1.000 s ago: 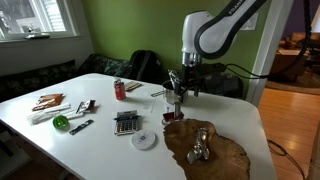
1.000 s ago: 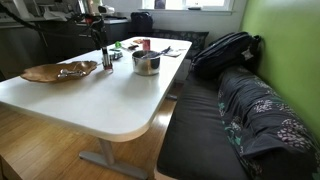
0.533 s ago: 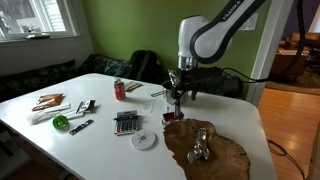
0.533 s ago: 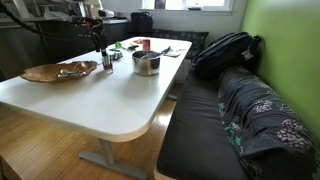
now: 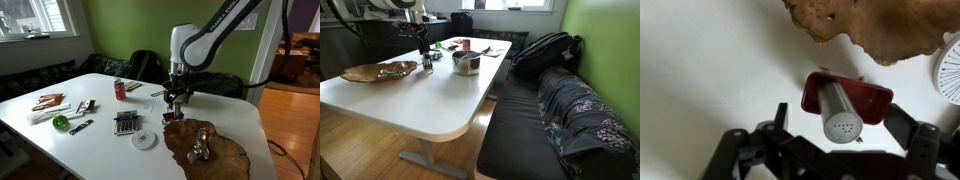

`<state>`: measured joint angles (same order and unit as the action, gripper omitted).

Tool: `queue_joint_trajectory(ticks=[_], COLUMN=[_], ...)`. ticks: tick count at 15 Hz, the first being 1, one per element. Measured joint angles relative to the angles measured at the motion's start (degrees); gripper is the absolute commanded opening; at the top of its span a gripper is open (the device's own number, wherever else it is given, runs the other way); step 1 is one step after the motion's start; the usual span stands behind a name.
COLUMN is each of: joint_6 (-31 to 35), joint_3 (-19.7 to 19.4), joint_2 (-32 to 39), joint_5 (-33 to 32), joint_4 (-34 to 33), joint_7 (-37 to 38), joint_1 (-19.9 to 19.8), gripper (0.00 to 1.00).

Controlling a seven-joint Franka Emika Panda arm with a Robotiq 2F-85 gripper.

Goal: Pick up the silver cylindrical object and put it on the table

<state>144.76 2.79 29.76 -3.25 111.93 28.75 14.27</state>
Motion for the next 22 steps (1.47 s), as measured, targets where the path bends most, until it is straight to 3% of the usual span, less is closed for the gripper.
queue_joint_trajectory(ticks=[1,8,9,16,22], joint_6=[0.0,-0.26,-0.38,-2.37,-6.47], joint_3=[-0.18,-0.91,-1.07,-1.55,-3.38], joint_2=[0.68,3.06,3.06,0.98,-10.05], joint_5=[0.04,0.19,0.19,0.91,5.16], joint_4=[-0.63,-2.75,-2.83,-3.46,1.22], joint_7=[0.18,0.47,0.52,0.45,-0.29], joint_1=[0.07,0.49,0.61,0.87,-3.64], gripper=[0.7,0.14,0.11,0.11,0.11])
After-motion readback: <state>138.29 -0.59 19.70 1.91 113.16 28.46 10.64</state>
